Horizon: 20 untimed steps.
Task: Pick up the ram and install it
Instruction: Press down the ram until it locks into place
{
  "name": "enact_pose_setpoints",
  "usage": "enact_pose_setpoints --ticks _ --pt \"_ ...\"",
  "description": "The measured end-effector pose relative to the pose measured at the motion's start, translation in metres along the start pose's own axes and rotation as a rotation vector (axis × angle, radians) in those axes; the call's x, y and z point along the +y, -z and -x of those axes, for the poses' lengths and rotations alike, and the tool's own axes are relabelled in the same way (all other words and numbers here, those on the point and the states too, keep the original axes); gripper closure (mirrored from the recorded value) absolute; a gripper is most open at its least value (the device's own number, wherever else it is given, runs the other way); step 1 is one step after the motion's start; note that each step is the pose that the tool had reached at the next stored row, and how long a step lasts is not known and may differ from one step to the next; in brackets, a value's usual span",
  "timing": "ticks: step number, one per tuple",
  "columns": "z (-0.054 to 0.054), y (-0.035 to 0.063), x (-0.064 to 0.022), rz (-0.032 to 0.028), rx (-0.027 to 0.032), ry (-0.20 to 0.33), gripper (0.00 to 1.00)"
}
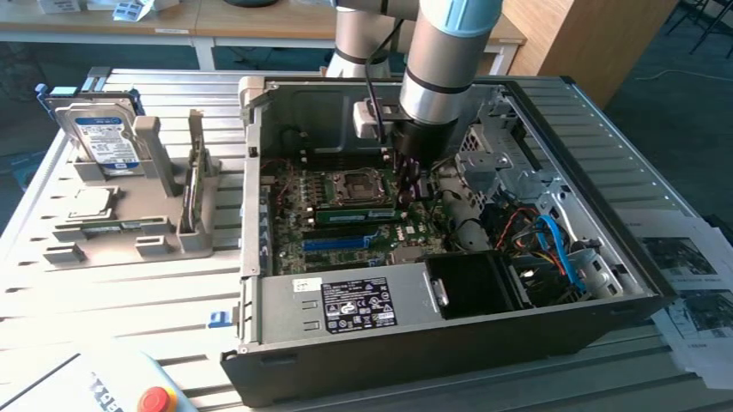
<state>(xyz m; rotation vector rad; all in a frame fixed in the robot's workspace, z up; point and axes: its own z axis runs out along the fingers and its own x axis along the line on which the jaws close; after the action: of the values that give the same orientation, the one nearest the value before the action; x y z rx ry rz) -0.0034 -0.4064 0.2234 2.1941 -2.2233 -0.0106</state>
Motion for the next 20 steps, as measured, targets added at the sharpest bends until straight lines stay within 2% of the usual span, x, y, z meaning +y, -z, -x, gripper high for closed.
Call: enact_pose_setpoints --ticks 20 --pt "0.0000 0.0017 0.0000 0.0000 -0.0002 0.000 0.90"
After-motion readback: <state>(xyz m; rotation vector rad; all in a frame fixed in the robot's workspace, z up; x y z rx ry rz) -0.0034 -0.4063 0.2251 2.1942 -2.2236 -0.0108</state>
